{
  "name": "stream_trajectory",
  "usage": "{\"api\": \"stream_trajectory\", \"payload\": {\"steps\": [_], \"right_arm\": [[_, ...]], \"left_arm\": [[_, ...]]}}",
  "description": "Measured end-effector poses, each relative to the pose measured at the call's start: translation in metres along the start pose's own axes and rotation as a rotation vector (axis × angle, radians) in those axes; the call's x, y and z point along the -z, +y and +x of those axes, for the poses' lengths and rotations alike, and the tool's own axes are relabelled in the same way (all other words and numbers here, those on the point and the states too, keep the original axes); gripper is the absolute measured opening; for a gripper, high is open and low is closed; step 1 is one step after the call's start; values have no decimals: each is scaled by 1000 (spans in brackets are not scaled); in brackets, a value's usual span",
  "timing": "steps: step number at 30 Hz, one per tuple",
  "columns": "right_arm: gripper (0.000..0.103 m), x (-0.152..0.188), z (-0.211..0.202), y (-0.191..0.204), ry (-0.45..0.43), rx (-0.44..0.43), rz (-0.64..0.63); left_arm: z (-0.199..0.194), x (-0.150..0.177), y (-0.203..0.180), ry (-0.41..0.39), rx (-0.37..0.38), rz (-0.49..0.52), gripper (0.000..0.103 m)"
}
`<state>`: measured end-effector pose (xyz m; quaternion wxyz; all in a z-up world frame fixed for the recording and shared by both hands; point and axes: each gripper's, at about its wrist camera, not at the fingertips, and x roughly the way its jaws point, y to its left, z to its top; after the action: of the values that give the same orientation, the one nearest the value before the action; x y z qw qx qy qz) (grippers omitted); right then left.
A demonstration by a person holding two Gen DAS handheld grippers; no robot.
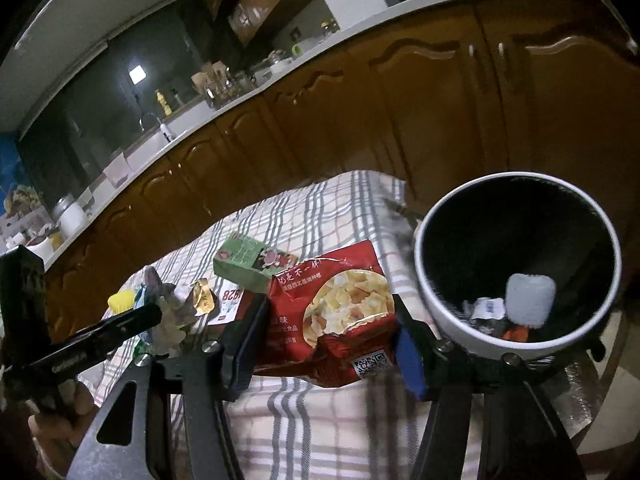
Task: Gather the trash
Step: 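Carry both bags over the white bin and open both tools to drop them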
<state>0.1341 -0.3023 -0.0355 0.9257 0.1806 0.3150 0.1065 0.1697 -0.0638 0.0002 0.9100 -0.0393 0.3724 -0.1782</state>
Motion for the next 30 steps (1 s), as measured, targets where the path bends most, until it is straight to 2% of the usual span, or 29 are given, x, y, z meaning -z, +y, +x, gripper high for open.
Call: {"api": "stream_trajectory", "payload": {"steps": [17,30], "right_arm": [[60,-8,-43,-56,-84,92,76],[60,-21,-57,-92,-121,161,103]], "left_arm": [[21,-7,-80,9,92,137,38],[52,-25,-135,25,137,219,38]]}}
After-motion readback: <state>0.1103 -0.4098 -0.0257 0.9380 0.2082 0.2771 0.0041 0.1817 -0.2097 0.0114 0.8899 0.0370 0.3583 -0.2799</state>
